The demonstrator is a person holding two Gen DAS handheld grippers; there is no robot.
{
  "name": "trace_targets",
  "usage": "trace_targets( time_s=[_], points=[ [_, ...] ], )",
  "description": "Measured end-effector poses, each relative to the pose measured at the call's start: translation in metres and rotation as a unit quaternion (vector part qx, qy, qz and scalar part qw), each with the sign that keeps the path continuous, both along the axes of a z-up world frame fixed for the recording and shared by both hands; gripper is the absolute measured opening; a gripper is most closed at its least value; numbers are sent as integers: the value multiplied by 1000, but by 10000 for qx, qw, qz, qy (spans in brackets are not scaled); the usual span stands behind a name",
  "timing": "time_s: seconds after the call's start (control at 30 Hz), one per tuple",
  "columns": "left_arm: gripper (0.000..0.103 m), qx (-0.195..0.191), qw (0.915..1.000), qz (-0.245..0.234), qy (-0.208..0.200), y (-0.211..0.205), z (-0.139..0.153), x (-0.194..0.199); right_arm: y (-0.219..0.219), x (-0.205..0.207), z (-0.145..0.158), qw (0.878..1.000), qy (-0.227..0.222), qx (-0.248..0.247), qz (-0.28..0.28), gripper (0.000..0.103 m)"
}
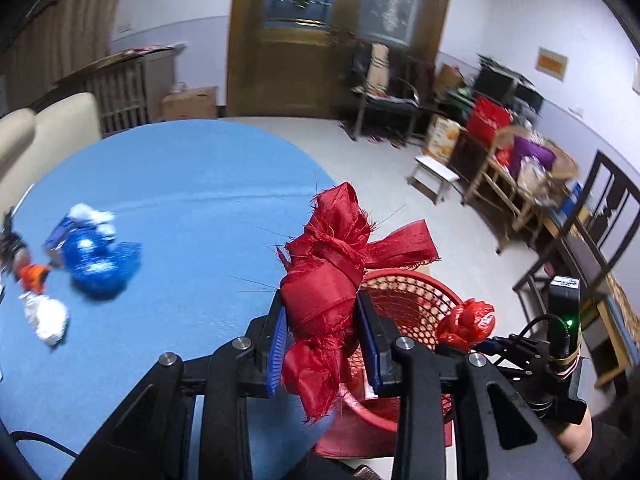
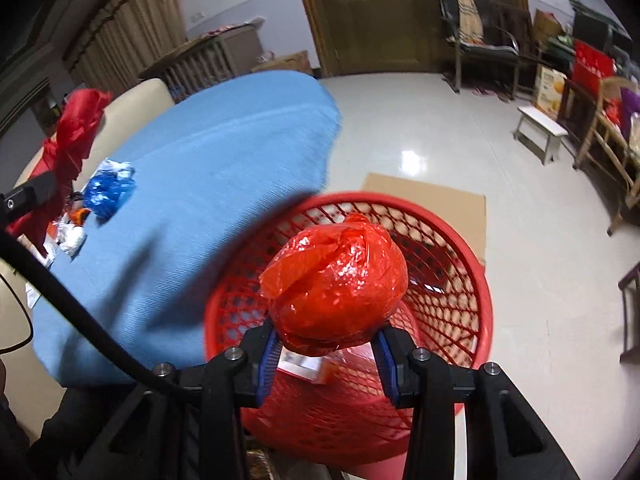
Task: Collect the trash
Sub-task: 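Carry both red bags to the red wastebasket and open both grippers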
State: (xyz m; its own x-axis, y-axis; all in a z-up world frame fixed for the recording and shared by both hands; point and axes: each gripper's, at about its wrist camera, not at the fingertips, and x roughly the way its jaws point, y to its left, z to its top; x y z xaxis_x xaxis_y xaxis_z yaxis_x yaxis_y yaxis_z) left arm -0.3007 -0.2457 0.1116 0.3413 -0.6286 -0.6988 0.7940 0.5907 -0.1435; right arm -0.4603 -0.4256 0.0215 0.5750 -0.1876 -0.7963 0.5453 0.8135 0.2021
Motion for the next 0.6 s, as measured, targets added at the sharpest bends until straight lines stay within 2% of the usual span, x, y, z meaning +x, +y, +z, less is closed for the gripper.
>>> trace_targets(
  time_s=[0.33,0.43,0.53,0.6],
  points=[
    [34,328,9974,-645,-3,-60,-17,-17,-19,-10,-22,9993,197,301,-139,47],
    [34,402,9963,-752,33,-71,-24,-18,-20,-12,-23,9990,191,374,-123,53],
    [34,499,9948,-883,122,-82,-31,-21,-20,-15,-22,9991,194,337,-169,70],
    [37,560,9940,-927,145,-87,-35,-23,-21,-18,-20,9991,156,321,-212,70]
  ],
)
